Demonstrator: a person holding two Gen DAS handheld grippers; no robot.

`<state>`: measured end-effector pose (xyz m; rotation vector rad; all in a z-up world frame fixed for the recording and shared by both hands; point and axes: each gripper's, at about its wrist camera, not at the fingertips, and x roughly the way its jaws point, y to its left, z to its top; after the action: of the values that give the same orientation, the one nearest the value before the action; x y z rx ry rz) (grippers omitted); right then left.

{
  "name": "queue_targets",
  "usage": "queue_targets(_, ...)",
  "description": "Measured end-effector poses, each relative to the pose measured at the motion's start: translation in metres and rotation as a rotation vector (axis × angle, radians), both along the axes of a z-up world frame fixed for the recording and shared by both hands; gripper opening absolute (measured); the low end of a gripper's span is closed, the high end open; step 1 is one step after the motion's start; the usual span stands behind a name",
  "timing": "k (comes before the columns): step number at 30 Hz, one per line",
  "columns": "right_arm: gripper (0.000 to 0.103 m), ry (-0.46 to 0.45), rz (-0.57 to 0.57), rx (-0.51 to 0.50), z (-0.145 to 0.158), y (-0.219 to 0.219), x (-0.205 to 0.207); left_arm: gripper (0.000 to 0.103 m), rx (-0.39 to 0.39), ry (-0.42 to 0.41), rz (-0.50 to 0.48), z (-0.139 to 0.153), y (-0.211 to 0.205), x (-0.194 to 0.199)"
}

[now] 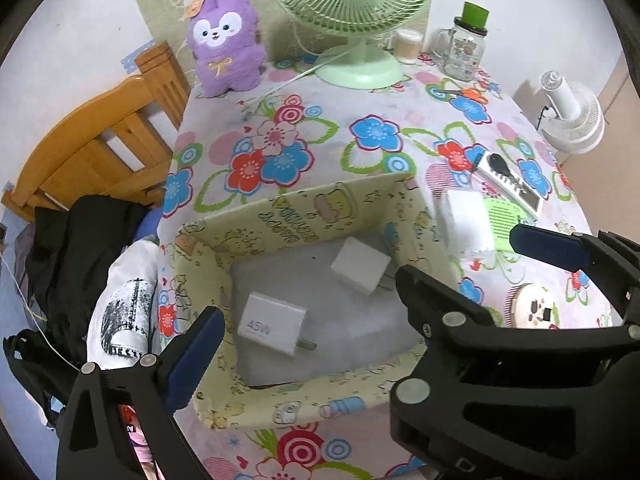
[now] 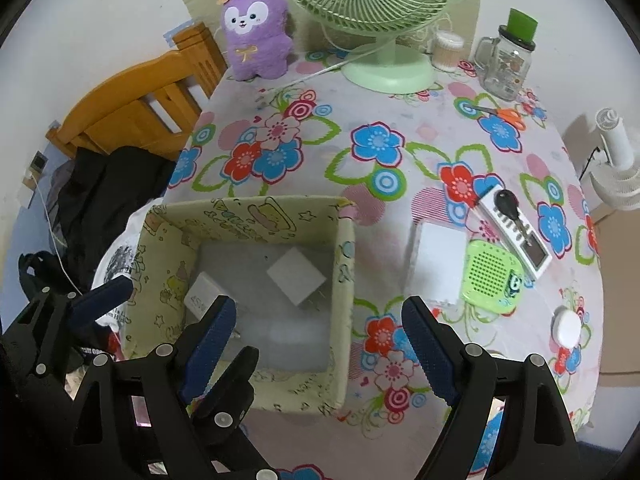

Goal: Organize rigid objects
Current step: 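Withdraw both tools from the box back over the table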

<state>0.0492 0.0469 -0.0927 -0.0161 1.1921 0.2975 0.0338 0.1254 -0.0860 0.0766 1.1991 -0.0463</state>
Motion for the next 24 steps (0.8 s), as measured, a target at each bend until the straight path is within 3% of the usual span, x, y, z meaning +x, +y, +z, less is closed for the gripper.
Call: queue_targets(24,0.089,-0.06,-0.076,-0.014,0.022,-0.079,-0.007,0.101,0.003,-0.029,-0.062,0.017,-0.073,0.003)
